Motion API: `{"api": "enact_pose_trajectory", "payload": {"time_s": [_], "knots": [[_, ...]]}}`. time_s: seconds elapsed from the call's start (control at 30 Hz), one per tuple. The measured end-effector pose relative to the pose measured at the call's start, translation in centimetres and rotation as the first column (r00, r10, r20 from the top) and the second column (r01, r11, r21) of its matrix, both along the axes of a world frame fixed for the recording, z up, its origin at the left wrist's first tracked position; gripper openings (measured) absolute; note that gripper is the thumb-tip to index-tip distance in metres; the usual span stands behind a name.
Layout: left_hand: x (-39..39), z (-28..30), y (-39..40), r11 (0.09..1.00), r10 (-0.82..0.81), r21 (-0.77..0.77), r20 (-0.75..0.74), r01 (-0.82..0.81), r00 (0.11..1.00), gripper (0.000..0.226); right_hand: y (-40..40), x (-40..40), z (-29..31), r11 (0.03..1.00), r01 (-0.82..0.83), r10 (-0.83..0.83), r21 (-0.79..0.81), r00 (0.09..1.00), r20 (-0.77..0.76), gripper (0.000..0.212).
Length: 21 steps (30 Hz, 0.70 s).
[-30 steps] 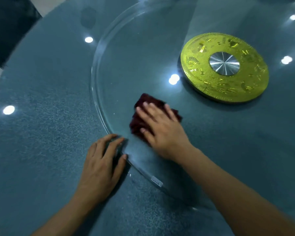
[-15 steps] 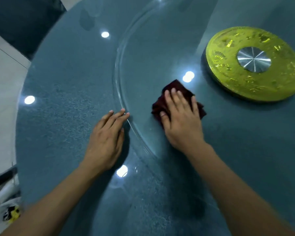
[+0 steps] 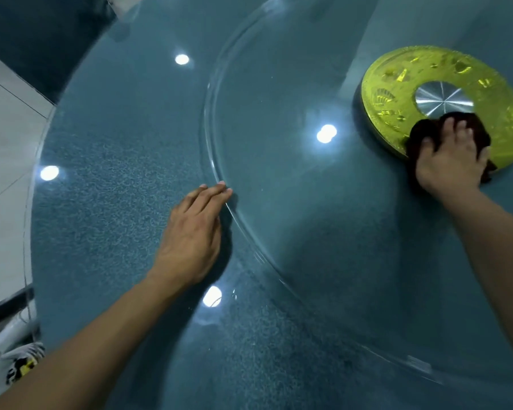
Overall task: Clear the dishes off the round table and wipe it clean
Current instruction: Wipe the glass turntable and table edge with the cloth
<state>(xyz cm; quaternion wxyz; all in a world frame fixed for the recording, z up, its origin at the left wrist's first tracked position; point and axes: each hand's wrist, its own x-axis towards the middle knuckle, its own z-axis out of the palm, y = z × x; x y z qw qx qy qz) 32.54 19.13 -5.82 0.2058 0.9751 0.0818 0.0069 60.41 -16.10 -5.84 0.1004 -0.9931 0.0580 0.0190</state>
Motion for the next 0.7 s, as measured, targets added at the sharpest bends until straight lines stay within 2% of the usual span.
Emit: {"api": "enact_pose_trajectory", "payload": {"time_s": [0.07,0.13,0.2,0.27,0.33,0.4,0.43,0.47,0.5,0.57,0.6,0.63,0.7], "knots": [[-0.6,-0.2,-0.5,1.0,-0.009,-0.021,0.028,0.01,1.0,0.058,3.1,-0.9,0.1,0.999,-0.05,0.05,-0.002,0.999,0.02,0.075],[-1.1,-0.2,-0.9,0.999,-0.006,-0.045,0.07,0.009,0.998,0.055,8.1,-4.2,-0.3,0.959,-0.283,0.282,-0.007,0.956,0.08,0.074],[-1.1,-0.1,-1.1,0.998,-0.001,-0.054,0.128,0.008,0.992,0.051,13.5,-9.6,-1.0,0.844,-0.536,0.532,-0.014,0.833,0.15,0.067],[-1.0,0.2,-1.4,0.996,0.053,-0.074,0.197,-0.039,0.979,0.043,17.7,-15.6,-1.3,0.693,-0.721,0.709,-0.013,0.678,0.193,0.062],[-0.9,0.4,-1.3,0.977,0.201,-0.113,0.245,-0.178,0.948,0.026,19.5,-19.8,-1.4,0.574,-0.819,0.808,-0.019,0.562,0.179,0.06],[-0.7,0.6,-1.3,0.952,0.298,-0.145,0.253,-0.269,0.92,0.023,18.7,-20.1,-1.3,0.503,-0.864,0.854,-0.014,0.495,0.157,0.058],[-0.5,0.6,-1.2,0.953,0.296,-0.15,0.251,-0.265,0.922,0.026,17.4,-18.7,-1.4,0.506,-0.863,0.853,-0.018,0.497,0.158,0.058],[-0.3,0.6,-1.3,0.962,0.262,-0.14,0.238,-0.234,0.935,0.031,15.8,-16.8,-1.4,0.546,-0.837,0.829,-0.021,0.538,0.153,0.06],[0.0,0.5,-1.3,0.976,0.208,-0.115,0.217,-0.186,0.954,0.036,13.8,-14.3,-1.4,0.63,-0.776,0.771,-0.027,0.62,0.146,0.062],[0.7,0.2,-1.2,0.994,0.098,-0.058,0.174,-0.089,0.98,0.042,8.4,-8.3,-1.3,0.844,-0.535,0.535,-0.036,0.836,0.121,0.065],[1.0,0.0,-1.1,0.997,0.064,-0.042,0.145,-0.059,0.987,0.045,5.4,-5.4,-1.1,0.921,-0.387,0.389,-0.04,0.916,0.103,0.066],[1.3,-0.2,-0.9,0.998,0.049,-0.032,0.115,-0.045,0.992,0.047,2.6,-2.9,-0.6,0.967,-0.254,0.256,-0.032,0.964,0.071,0.069],[1.8,-0.6,-0.6,0.999,0.046,-0.025,0.067,-0.044,0.997,0.049,-0.7,0.1,0.2,0.997,-0.074,0.074,-0.01,0.997,0.002,0.07]]}}
